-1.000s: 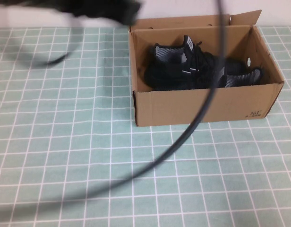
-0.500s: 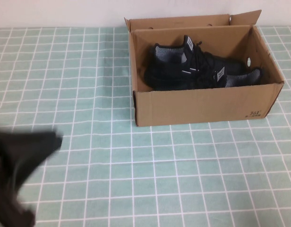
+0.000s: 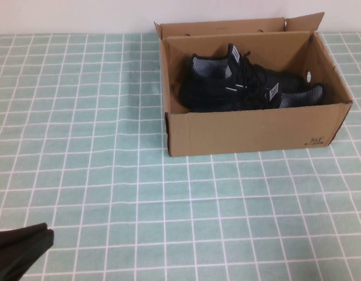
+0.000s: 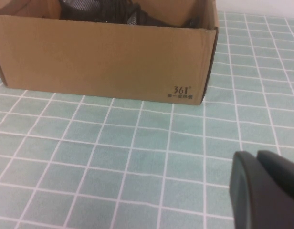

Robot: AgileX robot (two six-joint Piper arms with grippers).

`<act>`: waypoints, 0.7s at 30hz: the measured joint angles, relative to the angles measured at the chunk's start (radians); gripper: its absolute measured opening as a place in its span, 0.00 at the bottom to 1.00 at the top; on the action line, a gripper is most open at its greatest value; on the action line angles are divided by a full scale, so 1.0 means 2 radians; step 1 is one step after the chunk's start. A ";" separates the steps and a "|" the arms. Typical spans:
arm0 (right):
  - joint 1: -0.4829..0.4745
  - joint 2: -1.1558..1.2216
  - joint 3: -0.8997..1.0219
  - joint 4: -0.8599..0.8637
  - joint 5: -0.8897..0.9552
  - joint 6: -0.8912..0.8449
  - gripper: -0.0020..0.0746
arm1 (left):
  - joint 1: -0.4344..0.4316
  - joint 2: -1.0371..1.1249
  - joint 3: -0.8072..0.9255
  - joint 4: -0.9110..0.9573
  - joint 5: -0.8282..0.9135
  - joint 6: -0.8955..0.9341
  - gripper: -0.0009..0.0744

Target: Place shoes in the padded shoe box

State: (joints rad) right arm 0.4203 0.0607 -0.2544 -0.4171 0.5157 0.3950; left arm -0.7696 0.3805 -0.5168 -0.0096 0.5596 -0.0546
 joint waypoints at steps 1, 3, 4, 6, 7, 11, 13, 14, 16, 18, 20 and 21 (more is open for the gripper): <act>0.000 0.000 0.000 0.000 0.000 0.000 0.02 | 0.000 0.000 0.000 0.000 0.000 0.000 0.01; 0.000 0.000 0.000 0.000 0.000 0.000 0.02 | 0.000 0.000 0.000 0.000 0.000 0.000 0.01; 0.000 0.000 0.000 0.000 0.000 0.000 0.02 | 0.000 0.000 0.000 0.000 0.000 0.000 0.01; 0.000 0.000 0.000 0.000 0.000 0.000 0.02 | 0.000 0.000 0.000 0.000 0.000 0.000 0.01; 0.000 0.000 0.000 0.000 0.000 0.000 0.02 | 0.000 0.000 0.000 0.000 0.000 0.000 0.01; 0.000 0.000 0.000 0.000 0.000 0.000 0.02 | 0.000 0.000 0.000 0.000 0.000 0.000 0.01; 0.000 0.000 0.000 0.000 0.000 0.000 0.02 | 0.000 0.000 0.000 0.000 0.000 0.000 0.01; 0.000 0.000 0.000 0.000 0.000 0.000 0.02 | 0.000 0.000 0.000 0.005 0.000 0.000 0.01; 0.000 0.000 0.000 0.000 0.000 0.000 0.02 | 0.000 0.000 0.002 0.018 -0.009 0.000 0.01; 0.000 0.000 0.000 0.000 0.000 0.000 0.02 | 0.000 -0.002 0.010 0.046 -0.023 0.000 0.01; 0.000 0.000 0.000 0.000 0.000 0.000 0.02 | 0.003 -0.006 0.021 0.071 -0.041 0.000 0.01; 0.000 0.000 0.000 0.000 0.000 0.000 0.02 | 0.008 -0.008 0.029 0.081 -0.056 0.000 0.01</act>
State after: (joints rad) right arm 0.4203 0.0607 -0.2544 -0.4171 0.5157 0.3950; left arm -0.7530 0.3650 -0.4584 0.1516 0.4471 -0.0546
